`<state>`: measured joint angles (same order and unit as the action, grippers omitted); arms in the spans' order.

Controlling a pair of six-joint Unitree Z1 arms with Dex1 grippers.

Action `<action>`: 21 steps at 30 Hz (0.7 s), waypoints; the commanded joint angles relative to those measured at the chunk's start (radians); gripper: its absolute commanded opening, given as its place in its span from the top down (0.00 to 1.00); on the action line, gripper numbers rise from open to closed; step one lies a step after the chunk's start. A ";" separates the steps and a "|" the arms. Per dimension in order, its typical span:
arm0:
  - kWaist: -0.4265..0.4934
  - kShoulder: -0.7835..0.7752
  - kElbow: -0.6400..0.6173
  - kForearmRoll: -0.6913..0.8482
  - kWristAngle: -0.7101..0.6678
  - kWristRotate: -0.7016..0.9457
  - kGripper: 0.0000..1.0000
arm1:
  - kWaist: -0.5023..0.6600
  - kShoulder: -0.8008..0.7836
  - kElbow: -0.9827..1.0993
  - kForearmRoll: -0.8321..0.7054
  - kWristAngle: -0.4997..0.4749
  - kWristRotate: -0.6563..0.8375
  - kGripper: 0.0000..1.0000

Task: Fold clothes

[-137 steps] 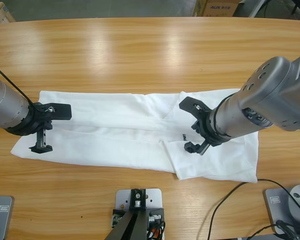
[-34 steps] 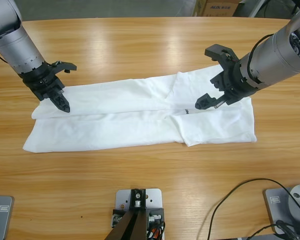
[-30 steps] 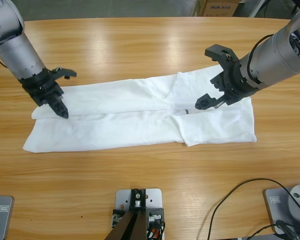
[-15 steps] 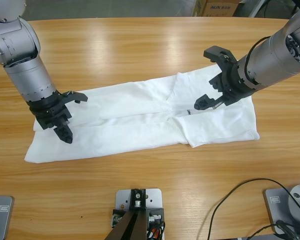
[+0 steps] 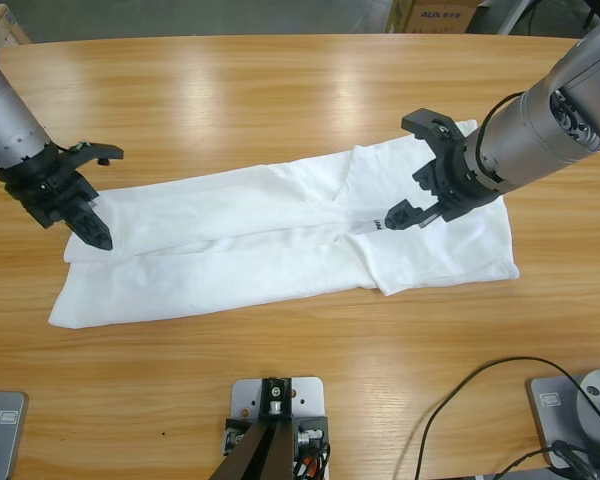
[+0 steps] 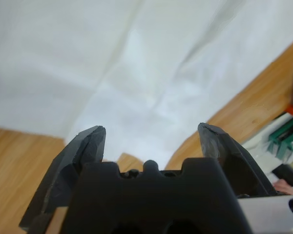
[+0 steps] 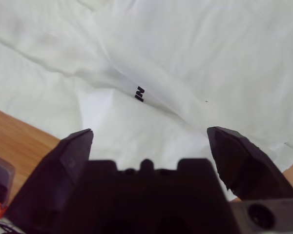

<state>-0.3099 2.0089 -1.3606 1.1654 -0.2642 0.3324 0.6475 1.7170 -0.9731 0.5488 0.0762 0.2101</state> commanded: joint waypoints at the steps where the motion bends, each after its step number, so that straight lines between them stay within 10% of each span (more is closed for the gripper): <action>1: 0.148 0.063 0.002 -0.033 0.014 -0.105 0.25 | -0.019 0.022 0.045 -0.017 0.014 0.012 0.05; 21: 0.141 0.086 0.084 -0.069 -0.061 -0.058 0.25 | -0.019 0.038 0.060 -0.046 0.017 0.020 0.05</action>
<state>-0.1364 2.0625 -1.3246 1.1109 -0.2869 0.2511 0.6475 1.7170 -0.9419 0.5159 0.0771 0.2172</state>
